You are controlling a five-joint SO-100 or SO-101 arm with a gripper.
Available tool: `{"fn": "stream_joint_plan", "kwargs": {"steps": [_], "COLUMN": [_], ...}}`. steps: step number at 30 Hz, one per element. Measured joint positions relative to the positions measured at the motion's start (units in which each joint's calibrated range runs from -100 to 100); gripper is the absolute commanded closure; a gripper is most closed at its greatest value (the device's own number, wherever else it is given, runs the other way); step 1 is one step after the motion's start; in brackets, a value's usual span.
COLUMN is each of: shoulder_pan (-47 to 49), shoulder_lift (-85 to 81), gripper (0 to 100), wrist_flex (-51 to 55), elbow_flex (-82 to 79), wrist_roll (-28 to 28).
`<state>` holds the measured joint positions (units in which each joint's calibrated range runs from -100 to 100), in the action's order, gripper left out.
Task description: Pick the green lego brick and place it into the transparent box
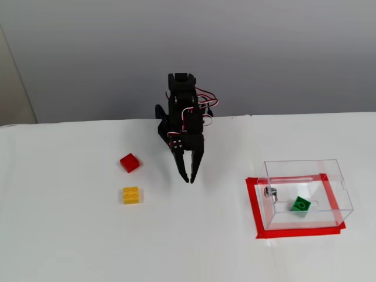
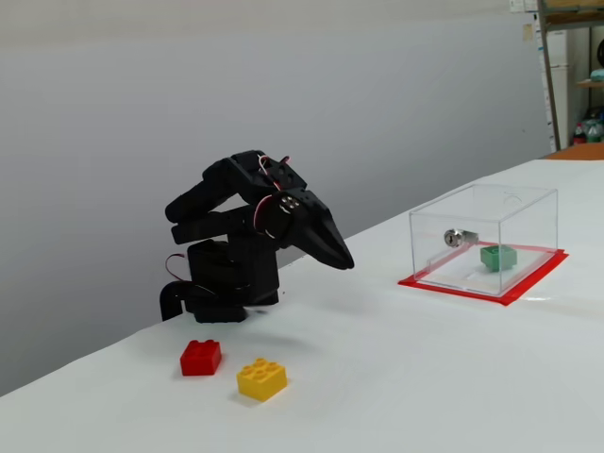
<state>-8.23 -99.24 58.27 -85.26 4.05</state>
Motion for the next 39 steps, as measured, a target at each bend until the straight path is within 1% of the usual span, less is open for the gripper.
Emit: {"fn": "stream_joint_plan", "kwargs": {"steps": [5,15,21,29,34,39], "shoulder_pan": [0.0,0.0,0.2,2.5,2.5,2.5], "shoulder_lift": [0.0,0.0,0.0,0.0,0.0,0.0], "gripper": [98,98,98,98,98,98], "wrist_flex": [-4.5,-4.6,1.3,14.9,16.1,16.1], "elbow_flex": [-7.0,-11.1,-11.2,-8.4,-8.4,-8.4], "wrist_roll": [0.0,0.0,0.0,0.0,-2.1,-2.4]}}
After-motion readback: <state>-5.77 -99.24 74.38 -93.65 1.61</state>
